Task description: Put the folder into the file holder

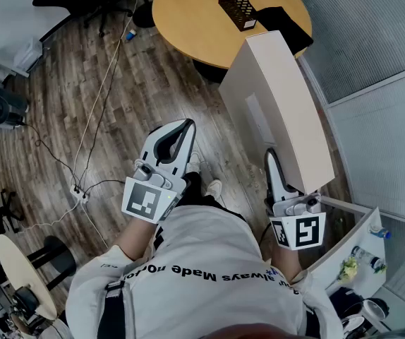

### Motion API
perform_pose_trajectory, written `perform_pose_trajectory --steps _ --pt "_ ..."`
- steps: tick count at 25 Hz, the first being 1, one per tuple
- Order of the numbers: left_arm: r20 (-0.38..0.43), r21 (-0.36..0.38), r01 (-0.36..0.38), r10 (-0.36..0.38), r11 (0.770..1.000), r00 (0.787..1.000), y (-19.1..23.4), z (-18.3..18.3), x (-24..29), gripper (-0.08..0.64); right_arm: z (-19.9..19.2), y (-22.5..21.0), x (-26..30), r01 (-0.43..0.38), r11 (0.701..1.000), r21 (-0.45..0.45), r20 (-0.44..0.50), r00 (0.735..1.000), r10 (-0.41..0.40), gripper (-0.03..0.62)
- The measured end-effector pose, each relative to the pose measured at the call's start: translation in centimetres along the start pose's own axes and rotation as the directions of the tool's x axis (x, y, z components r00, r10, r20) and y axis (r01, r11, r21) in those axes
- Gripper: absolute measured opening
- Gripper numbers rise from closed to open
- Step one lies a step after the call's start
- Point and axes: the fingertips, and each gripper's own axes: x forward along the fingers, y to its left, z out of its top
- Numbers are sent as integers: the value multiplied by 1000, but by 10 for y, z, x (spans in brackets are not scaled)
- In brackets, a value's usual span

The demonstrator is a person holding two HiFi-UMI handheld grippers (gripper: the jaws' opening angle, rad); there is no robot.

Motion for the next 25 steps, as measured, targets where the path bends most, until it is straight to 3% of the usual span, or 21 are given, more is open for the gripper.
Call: perform_pose_trajectory --steps 4,12,25 --pt "42 -16 -3 4 1000 999 -11 19 -8 25 9 3 -11 -7 1000 -6 15 1000 7 282" --pt "48 -9 -4 5 1000 999 -10 26 -12 25 16 4 -6 -15 1000 0 26 1000 15 281" --pt "41 -4 -13 14 1000 999 44 25 19 25 15 4 59 -38 999 -3 26 999 38 282"
